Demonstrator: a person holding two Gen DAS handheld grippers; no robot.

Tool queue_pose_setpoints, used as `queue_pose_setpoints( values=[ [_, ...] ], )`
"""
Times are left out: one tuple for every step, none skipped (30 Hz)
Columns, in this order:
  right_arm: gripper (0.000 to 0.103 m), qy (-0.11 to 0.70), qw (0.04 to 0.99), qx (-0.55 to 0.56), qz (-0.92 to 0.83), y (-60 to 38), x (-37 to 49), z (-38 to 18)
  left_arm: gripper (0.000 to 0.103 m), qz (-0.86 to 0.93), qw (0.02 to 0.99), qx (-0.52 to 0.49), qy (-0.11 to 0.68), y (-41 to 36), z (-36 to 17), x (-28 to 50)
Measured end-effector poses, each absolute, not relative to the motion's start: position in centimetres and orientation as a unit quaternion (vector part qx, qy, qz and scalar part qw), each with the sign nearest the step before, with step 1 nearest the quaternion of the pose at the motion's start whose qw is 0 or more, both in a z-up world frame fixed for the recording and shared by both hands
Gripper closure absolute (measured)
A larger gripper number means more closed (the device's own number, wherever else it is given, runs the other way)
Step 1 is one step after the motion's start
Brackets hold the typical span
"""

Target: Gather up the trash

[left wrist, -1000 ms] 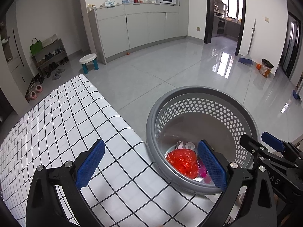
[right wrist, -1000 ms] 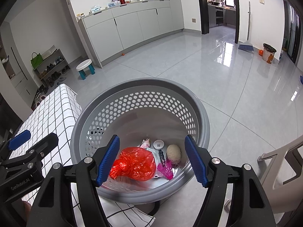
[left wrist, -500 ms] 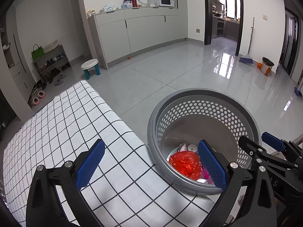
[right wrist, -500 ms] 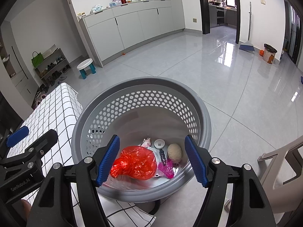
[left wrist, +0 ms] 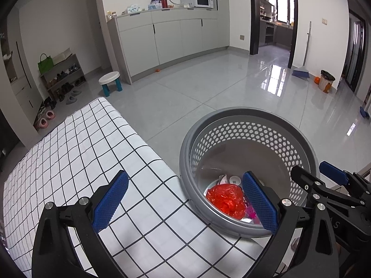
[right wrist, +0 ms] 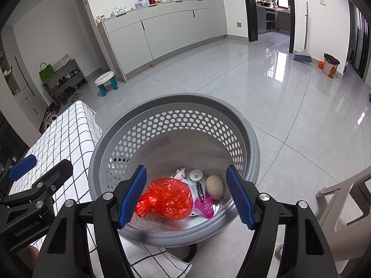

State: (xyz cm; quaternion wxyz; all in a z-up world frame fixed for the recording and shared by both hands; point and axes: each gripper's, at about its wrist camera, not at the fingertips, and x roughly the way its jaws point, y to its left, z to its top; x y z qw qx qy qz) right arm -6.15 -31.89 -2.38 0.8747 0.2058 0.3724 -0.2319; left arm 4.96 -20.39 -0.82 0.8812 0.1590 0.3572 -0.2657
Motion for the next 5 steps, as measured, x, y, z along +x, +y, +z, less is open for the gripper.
queue_pose_setpoints(
  values=[
    [0.035, 0.372, 0.875, 0.206, -0.232, -31.87, -6.15, -2.37, 0.006, -0.266, 0.881, 0.159, 0.358, -20.38, -0.81, 4.98],
    [0.035, 0.372, 0.875, 0.206, -0.232, -31.87, -6.15, -2.37, 0.006, -0.265, 0.881, 0.159, 0.358, -20.35, -0.81, 5.05],
    [0.035, 0.372, 0.875, 0.206, -0.232, -31.87, -6.14, -2.37, 0.006, -0.265, 0.881, 0.158, 0.359, -20.33, -0.82, 5.08],
    [0.035, 0.372, 0.875, 0.206, -0.232, -31.86, -6.15, -2.37, 0.006, -0.265, 0.881, 0.158, 0.359, -20.32, -0.81, 5.15],
    [0.035, 0.372, 0.875, 0.205, -0.232, -31.81, -6.15, -2.34, 0.006, -0.265, 0.881, 0.158, 0.36, -20.31, -0.82, 5.15]
  ],
)
